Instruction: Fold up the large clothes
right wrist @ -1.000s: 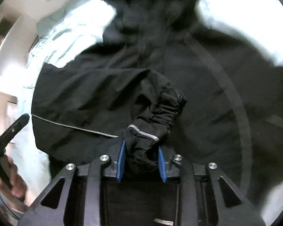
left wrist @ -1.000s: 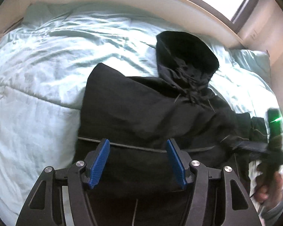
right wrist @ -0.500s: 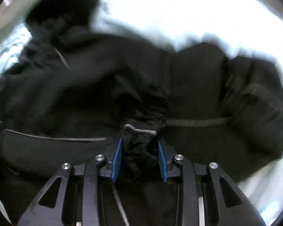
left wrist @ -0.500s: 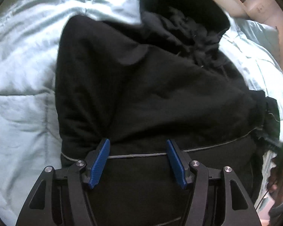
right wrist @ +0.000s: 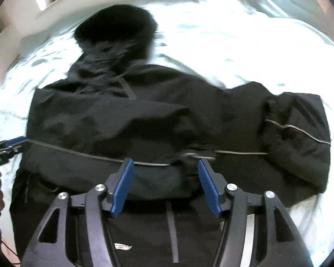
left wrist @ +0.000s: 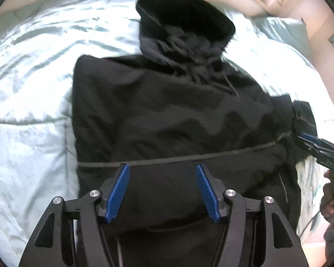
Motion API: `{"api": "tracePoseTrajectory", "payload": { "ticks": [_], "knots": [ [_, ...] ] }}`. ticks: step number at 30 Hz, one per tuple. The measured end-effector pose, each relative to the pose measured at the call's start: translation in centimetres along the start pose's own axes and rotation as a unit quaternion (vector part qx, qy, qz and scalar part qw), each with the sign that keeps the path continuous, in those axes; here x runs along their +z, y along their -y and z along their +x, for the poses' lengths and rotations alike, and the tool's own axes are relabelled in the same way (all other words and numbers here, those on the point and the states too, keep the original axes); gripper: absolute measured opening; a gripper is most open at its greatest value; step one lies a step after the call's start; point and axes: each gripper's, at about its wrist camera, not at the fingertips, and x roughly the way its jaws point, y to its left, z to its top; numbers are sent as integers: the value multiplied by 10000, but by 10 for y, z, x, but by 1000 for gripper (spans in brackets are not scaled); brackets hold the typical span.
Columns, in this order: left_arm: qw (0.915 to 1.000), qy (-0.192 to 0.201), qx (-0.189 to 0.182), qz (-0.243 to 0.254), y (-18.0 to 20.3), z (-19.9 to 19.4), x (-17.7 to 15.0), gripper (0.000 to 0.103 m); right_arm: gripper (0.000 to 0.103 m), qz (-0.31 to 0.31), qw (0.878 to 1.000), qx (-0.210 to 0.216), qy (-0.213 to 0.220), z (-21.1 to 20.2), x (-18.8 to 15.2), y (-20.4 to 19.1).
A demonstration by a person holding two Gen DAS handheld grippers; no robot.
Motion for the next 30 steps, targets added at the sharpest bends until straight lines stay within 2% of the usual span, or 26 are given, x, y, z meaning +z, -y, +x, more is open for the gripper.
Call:
{"api": "tracePoseTrajectory", "payload": {
  "ticks": [2,4,5,6,9,11,12,14,17,20,24,30],
  "knots": [
    [9997,-169,187,22,0,14,-9,64,63,-159,9995,-141,-246,26,-9,-11],
    [9976,-450,532,-52,-6,37,-17,64,58,-190,9972,-287,-660,55,-27,-9],
    [9968,-532,592,-91,-9,49,-20,64,57,-168,9961,-293,-810,66,-35,-11],
    [9968,-546,566,-140,-12,57,-22,64,57,-148,9961,-248,-834,77,-42,-9],
    [9957,-570,698,-197,-8,60,-17,64,56,-164,9964,-234,-798,74,-43,-8],
    [9956,-477,810,-37,1,51,-13,64,56,-225,9949,-288,-942,63,-35,-11],
    [9964,-379,753,28,5,43,-10,64,56,-361,9948,-324,-897,53,-30,-16],
    [9983,-138,559,120,11,28,0,64,56,-655,9959,-353,-509,32,-16,-27],
    [9985,152,529,23,12,19,27,64,57,-739,9968,-249,-153,20,11,-40],
    [9980,79,542,-321,-5,39,52,64,57,-450,9988,-101,-153,43,32,-35],
    [9964,-224,598,-552,-30,81,63,64,57,23,9975,-66,-702,107,40,-22],
    [9943,-242,1004,-263,-17,91,63,65,59,-116,9970,-238,-724,111,39,-31]
  ]
}}
